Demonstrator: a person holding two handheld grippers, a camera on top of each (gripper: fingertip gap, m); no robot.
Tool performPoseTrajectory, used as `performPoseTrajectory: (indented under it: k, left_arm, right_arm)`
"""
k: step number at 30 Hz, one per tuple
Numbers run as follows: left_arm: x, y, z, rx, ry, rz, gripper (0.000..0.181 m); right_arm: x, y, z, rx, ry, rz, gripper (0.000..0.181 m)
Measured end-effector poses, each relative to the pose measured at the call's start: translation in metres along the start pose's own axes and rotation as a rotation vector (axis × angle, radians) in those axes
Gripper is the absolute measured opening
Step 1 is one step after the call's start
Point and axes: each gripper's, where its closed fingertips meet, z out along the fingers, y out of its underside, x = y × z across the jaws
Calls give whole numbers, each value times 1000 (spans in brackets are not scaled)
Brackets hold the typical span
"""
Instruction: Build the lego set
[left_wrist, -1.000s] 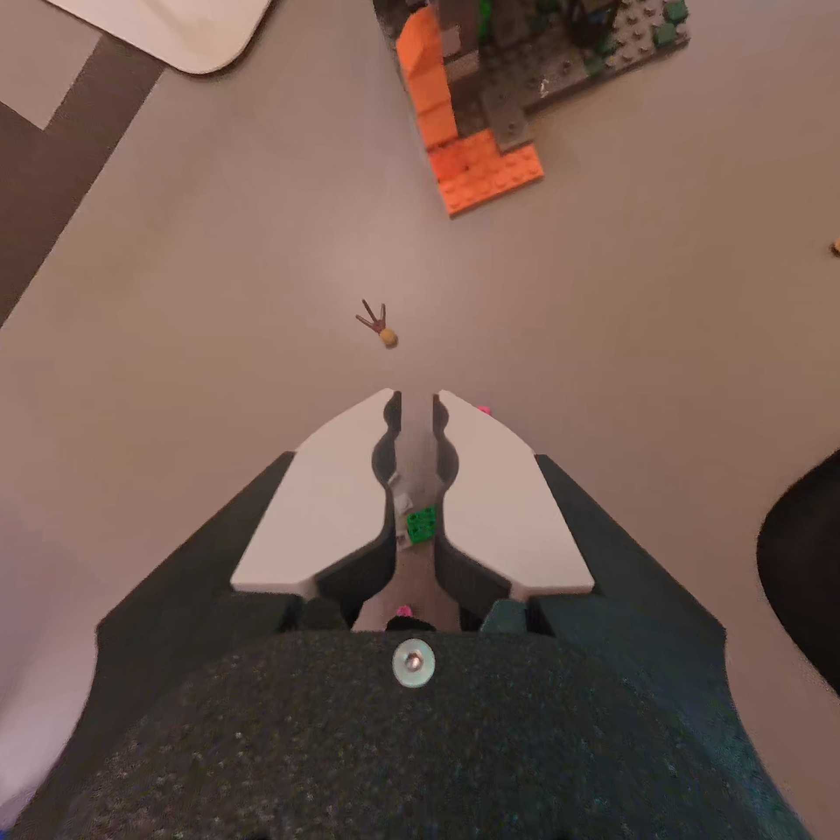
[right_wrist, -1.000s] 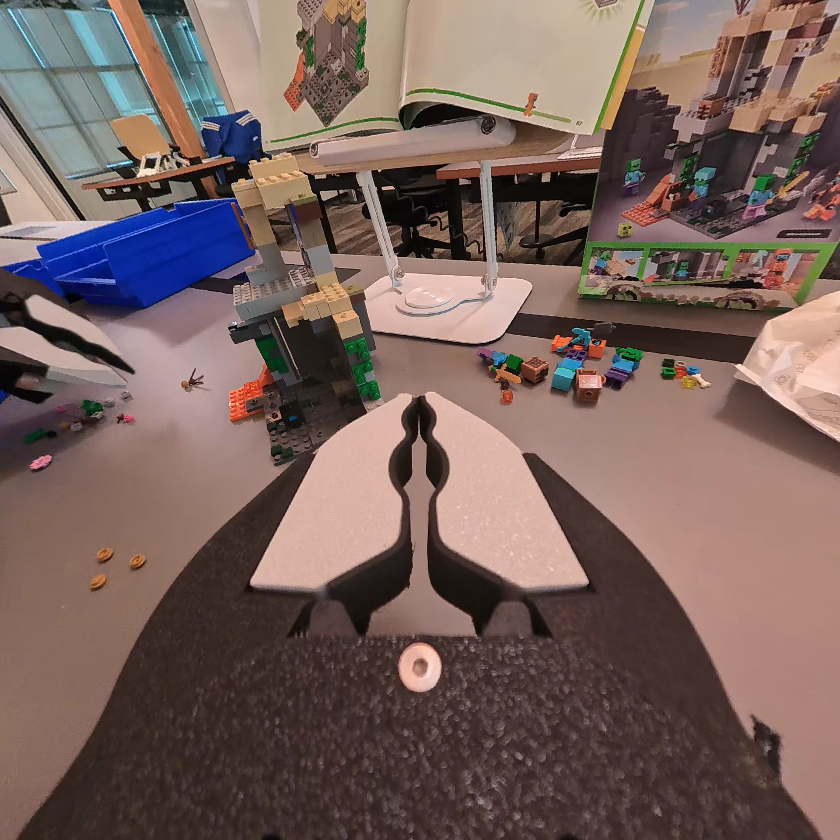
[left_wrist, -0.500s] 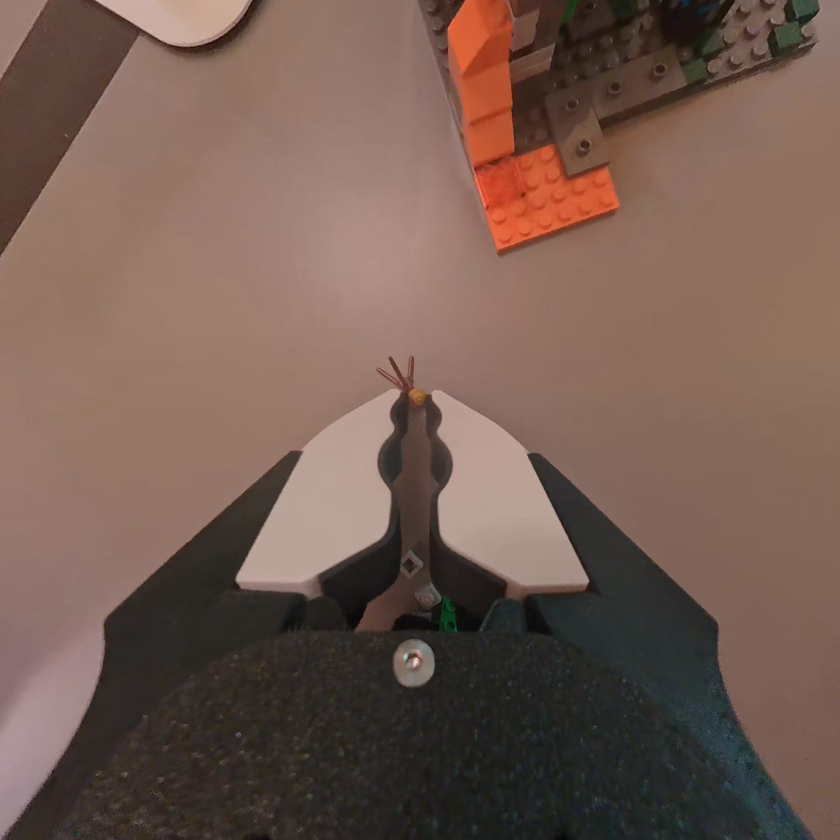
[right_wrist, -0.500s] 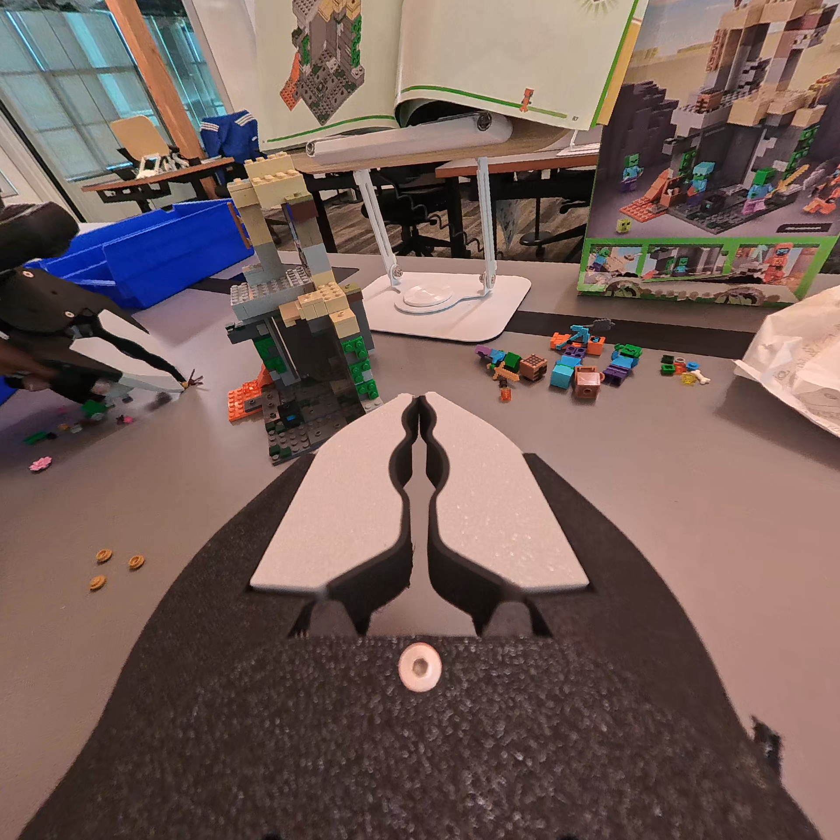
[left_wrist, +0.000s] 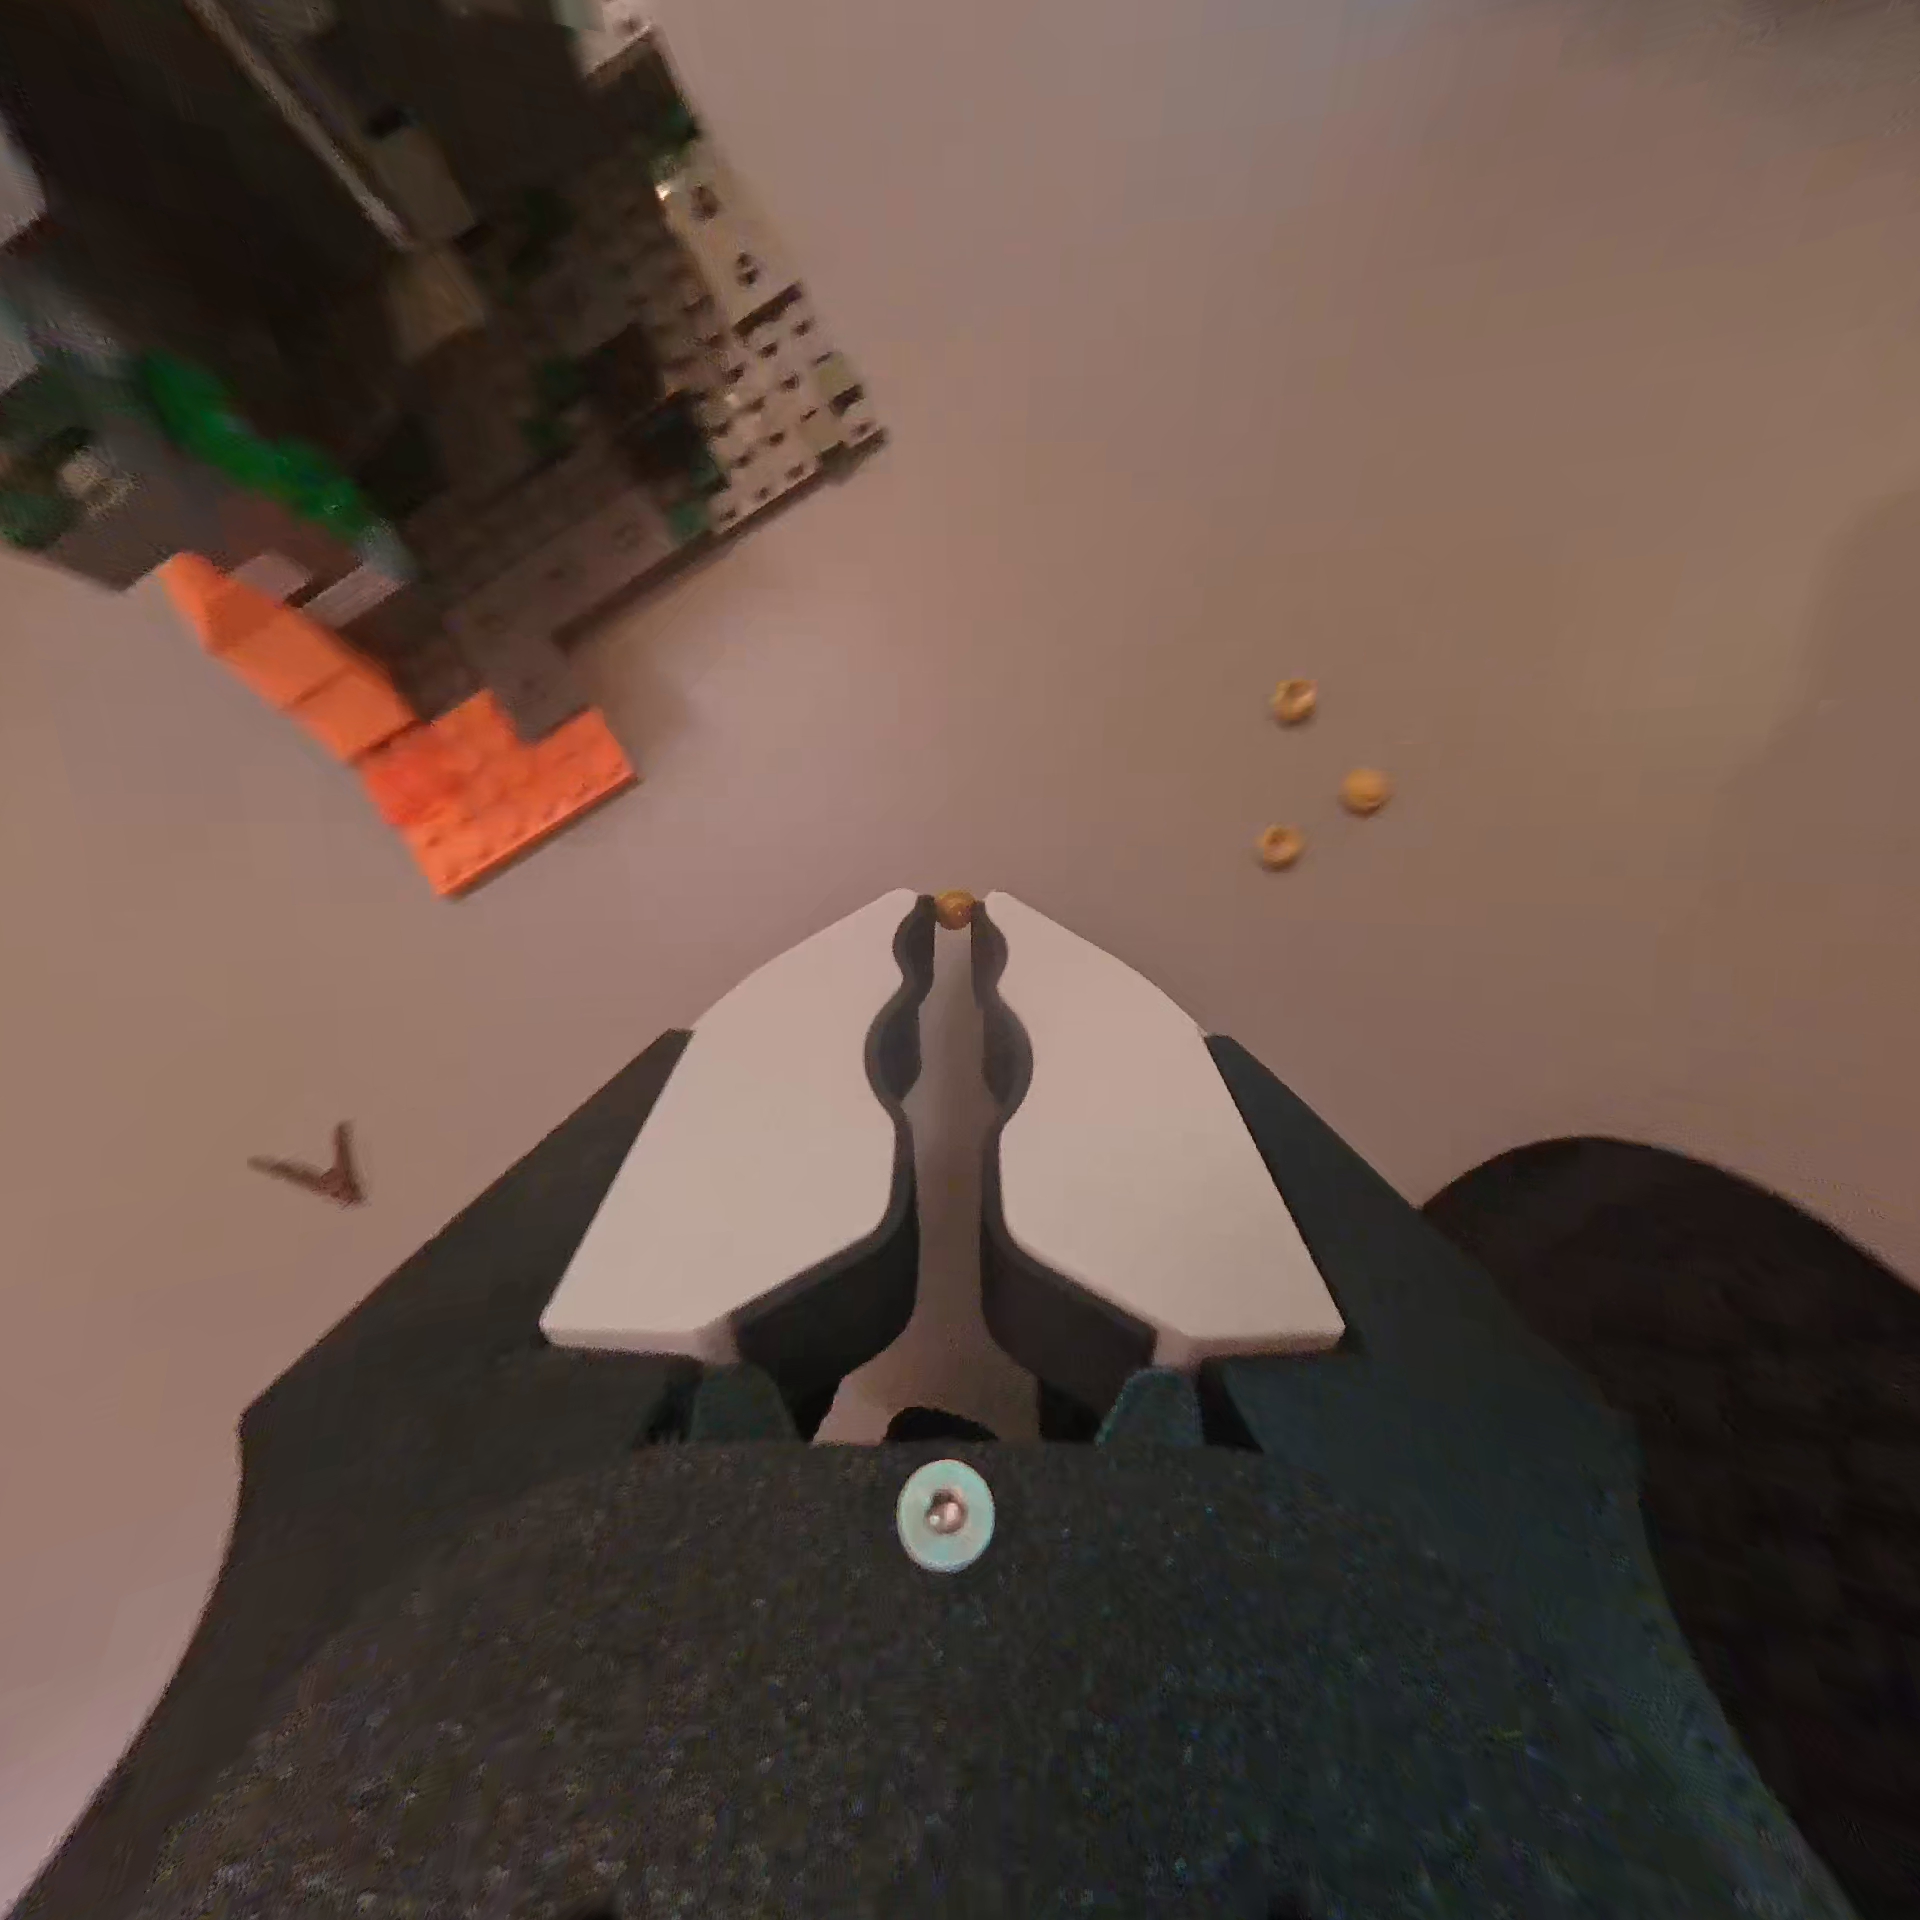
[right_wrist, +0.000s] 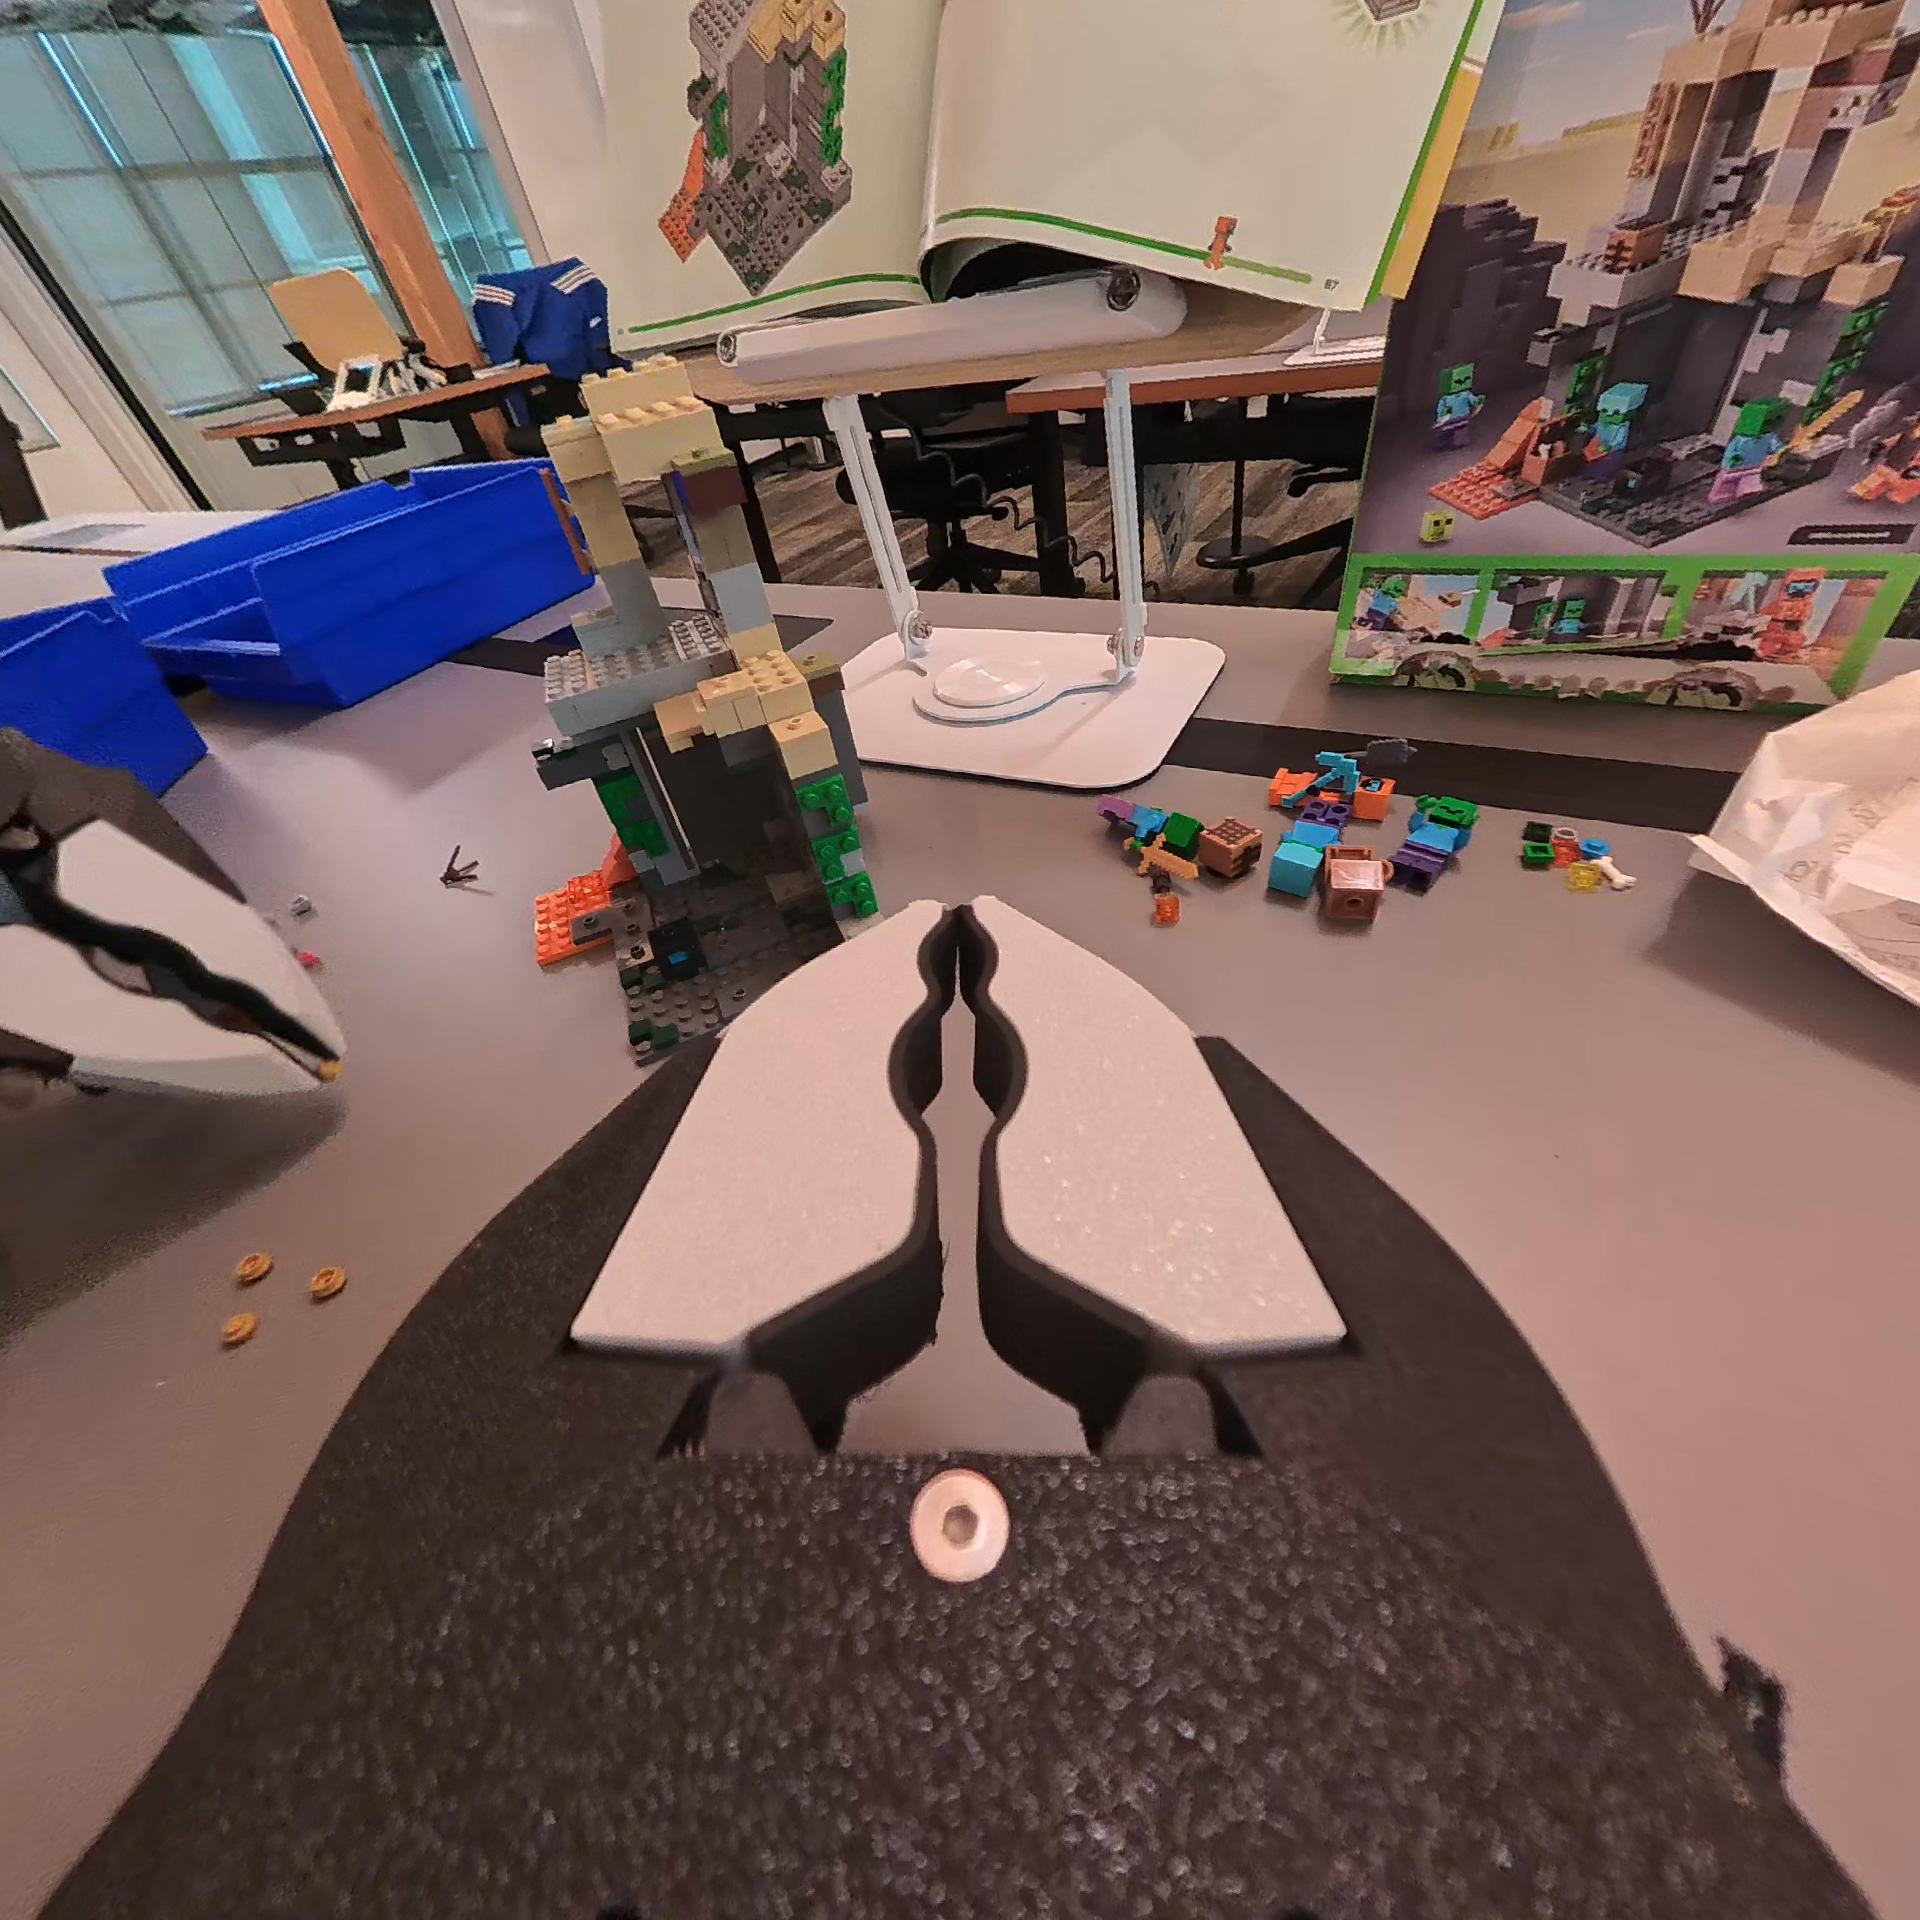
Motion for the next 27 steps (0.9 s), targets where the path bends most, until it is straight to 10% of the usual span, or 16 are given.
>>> performPoseTrajectory:
  k: [19, 27]
  left_arm:
    - [47, -17, 26, -46, 107, 5, 18]
    - [-5, -17, -42, 96, -19, -90, 26]
  right_arm:
    - [-1, 0, 0, -1, 0, -6, 0]
    - [-1, -1, 0, 4, 0, -3, 0]
